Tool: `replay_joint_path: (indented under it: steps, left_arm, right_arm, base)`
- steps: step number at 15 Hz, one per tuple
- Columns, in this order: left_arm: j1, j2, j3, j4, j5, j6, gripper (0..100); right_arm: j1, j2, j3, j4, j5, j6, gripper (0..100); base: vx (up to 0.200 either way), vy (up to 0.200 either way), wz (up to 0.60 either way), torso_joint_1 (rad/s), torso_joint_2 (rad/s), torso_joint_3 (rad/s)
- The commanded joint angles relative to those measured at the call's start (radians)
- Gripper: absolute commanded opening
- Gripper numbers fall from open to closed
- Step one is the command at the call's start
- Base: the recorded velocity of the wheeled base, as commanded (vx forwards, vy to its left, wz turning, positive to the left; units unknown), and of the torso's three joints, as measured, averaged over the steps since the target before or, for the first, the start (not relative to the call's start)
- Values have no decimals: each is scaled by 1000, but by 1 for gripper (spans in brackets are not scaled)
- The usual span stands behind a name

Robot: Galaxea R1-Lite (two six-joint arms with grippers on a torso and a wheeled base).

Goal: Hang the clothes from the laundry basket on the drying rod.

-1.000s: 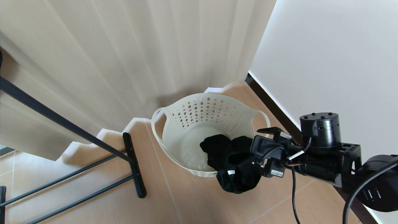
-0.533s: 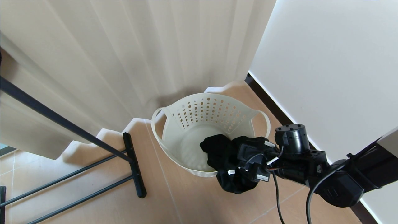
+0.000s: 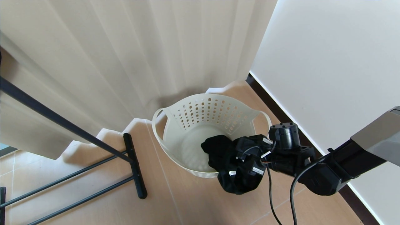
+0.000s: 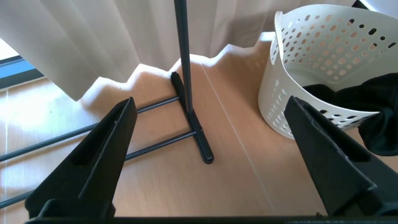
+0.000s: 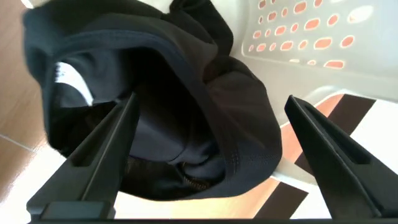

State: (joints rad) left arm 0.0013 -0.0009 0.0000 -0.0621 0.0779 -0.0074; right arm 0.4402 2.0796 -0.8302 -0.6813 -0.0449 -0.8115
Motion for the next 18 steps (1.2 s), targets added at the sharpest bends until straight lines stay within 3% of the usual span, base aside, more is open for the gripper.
replay_joint_path:
  steps: [1,6,18]
  left_arm:
    - [0,1,0,-1,0,0,100]
    - [0,1,0,-1,0,0,100]
    - [0,1,0,-1,0,0,100]
  right_arm:
    - [-5,10,-9,-1,0,0,100]
    - [-5,70,-9,-133,-7,18,100]
    - [-1,119,-44,-184,-29,60,100]
  base:
    - [0,0,0,0,0,0]
    - [0,0,0,0,0,0]
    - [0,0,0,0,0,0]
